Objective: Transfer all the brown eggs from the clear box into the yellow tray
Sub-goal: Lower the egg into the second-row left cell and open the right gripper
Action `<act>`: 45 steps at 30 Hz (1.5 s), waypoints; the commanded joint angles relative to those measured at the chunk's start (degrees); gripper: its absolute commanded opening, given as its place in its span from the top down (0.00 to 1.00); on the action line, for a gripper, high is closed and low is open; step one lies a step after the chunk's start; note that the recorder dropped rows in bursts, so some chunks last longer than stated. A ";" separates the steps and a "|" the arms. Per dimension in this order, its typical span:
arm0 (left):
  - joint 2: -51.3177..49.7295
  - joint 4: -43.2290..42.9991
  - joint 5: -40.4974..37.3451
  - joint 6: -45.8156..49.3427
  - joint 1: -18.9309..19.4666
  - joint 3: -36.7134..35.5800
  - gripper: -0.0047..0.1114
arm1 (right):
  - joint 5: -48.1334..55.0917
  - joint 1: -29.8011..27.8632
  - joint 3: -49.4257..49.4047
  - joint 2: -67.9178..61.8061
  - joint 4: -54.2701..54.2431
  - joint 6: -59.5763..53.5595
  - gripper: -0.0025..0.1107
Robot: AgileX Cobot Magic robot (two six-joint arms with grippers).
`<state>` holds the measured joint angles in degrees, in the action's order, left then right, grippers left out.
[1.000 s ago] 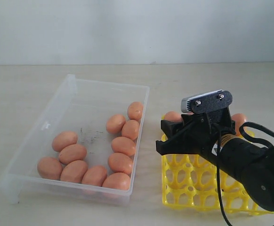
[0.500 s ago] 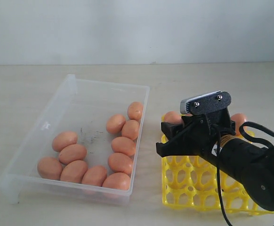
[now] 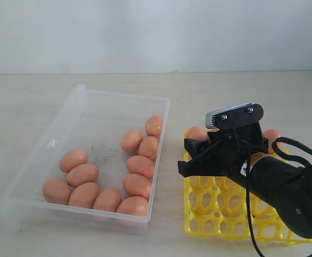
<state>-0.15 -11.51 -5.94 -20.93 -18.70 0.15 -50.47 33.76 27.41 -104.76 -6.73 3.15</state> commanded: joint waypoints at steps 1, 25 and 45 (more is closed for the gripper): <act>0.15 0.13 -0.09 -0.47 -0.45 -0.15 0.92 | 0.51 -0.17 0.10 0.10 -0.32 -0.79 0.72; 0.15 0.13 0.05 -0.47 -0.45 -0.15 0.92 | 2.29 -0.17 0.13 0.10 -0.32 -2.83 0.72; 0.15 0.13 -0.10 -0.47 -0.45 -0.15 0.92 | 6.92 -0.06 2.76 0.10 -0.17 -2.52 0.72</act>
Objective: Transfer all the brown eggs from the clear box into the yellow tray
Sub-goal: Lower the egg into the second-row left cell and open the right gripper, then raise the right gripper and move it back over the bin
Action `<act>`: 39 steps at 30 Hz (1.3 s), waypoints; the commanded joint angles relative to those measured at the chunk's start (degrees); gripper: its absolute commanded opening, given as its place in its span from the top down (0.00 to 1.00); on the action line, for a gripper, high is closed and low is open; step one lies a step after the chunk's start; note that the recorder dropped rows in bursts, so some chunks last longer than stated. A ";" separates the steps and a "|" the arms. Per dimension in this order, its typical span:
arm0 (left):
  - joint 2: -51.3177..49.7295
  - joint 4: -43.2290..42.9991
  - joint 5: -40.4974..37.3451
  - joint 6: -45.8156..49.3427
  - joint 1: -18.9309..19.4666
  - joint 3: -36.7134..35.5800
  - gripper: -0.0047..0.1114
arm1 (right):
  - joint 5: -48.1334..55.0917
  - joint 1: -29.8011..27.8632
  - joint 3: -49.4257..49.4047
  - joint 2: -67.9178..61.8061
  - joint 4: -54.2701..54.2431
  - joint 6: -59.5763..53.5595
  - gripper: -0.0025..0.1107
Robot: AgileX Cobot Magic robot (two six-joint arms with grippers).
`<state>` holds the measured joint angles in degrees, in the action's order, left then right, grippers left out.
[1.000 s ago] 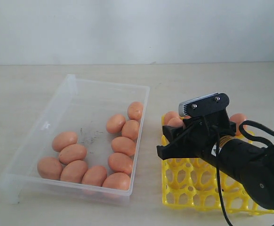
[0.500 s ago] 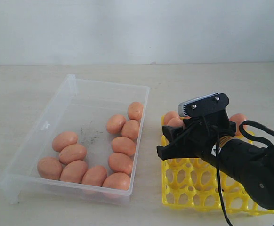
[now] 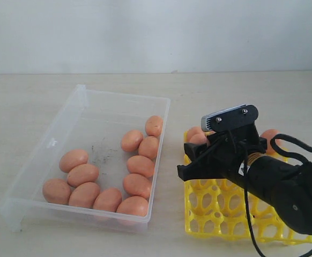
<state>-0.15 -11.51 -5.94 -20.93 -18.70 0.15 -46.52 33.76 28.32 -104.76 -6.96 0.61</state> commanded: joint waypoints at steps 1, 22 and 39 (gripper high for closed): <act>0.15 0.13 -0.10 -0.47 -0.45 -0.15 0.92 | 5.12 -0.06 2.47 0.10 0.06 -0.61 0.72; 0.15 0.13 0.17 -0.47 -0.45 -0.15 0.92 | 6.61 -0.06 3.23 0.10 -4.03 -1.04 0.45; 0.15 0.13 -0.07 -0.47 -0.45 -0.15 0.92 | 28.39 2.37 14.03 18.39 27.58 21.29 0.48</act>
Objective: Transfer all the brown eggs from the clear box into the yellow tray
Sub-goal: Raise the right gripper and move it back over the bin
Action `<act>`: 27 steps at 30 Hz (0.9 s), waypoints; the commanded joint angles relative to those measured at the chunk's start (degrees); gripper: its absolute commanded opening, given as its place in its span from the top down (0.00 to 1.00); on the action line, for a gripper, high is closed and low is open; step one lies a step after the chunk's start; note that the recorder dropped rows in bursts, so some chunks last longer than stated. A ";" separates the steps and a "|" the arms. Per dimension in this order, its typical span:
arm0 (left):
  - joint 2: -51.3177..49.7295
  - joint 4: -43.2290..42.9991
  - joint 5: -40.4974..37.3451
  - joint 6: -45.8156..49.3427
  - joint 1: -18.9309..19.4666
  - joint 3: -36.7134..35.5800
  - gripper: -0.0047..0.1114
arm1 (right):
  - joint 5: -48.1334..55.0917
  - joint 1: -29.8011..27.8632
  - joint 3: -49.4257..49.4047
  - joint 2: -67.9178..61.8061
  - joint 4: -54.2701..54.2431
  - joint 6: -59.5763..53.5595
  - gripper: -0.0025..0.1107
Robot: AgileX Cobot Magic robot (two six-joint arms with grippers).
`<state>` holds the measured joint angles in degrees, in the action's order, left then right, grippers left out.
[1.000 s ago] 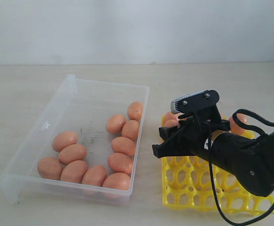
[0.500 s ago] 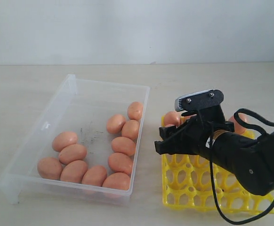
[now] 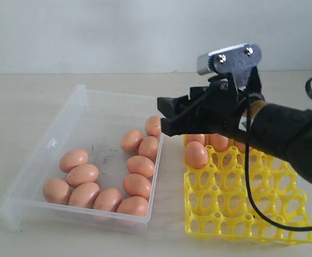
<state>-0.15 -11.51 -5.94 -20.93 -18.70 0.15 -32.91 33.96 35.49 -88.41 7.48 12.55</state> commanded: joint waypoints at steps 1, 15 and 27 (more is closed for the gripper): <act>0.15 0.13 -0.07 -0.47 -0.45 -0.15 0.92 | 19.05 3.53 9.67 1.83 15.36 10.44 0.51; 0.15 0.13 -0.07 -0.47 -0.45 -0.15 0.92 | 56.65 15.21 42.16 -11.91 13.41 4.11 0.98; 0.15 0.13 0.13 -0.47 -0.45 -0.15 0.92 | 90.80 14.55 65.68 -32.20 3.38 -16.03 0.98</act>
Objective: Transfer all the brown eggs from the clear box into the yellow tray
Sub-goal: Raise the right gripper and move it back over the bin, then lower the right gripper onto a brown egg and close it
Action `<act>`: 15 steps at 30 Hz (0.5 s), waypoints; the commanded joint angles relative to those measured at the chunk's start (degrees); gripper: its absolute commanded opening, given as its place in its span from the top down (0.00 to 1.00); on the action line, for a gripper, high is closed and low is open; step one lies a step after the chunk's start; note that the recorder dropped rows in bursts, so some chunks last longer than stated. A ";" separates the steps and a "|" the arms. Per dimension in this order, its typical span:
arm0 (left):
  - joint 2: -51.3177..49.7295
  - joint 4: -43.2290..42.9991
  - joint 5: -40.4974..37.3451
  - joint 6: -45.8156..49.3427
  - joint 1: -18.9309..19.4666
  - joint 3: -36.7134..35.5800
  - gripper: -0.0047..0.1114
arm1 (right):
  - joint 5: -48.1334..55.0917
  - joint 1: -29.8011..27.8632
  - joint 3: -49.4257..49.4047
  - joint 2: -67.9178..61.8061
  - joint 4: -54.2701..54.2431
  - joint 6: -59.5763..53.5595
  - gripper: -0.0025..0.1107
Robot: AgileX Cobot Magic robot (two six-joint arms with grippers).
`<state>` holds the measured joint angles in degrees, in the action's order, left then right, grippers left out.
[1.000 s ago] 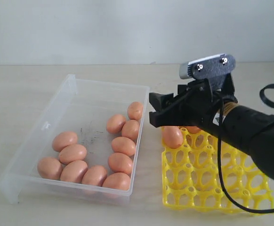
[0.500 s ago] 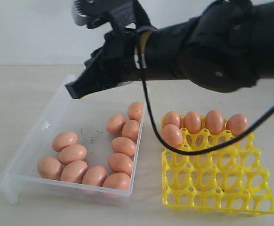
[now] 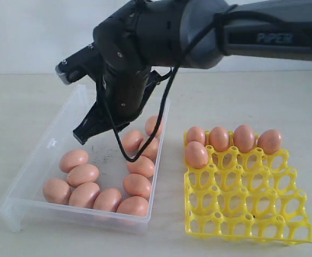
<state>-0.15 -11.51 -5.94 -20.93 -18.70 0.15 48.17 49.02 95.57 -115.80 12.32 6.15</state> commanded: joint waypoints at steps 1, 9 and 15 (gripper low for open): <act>0.15 0.13 0.13 -0.47 -0.45 -0.15 0.92 | 10.13 -0.51 5.73 -5.20 -1.60 -11.18 0.98; 0.15 0.13 -0.04 -0.47 -0.45 -0.15 0.92 | 9.84 -0.51 5.73 -9.73 -2.79 -19.69 0.34; 0.15 0.13 -0.04 -0.47 -0.45 -0.15 0.92 | 9.40 -0.51 5.73 -12.12 -1.91 -19.81 0.55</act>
<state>-0.15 -11.51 -5.94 -20.93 -18.70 0.15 57.87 48.94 101.01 -127.97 9.92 -13.50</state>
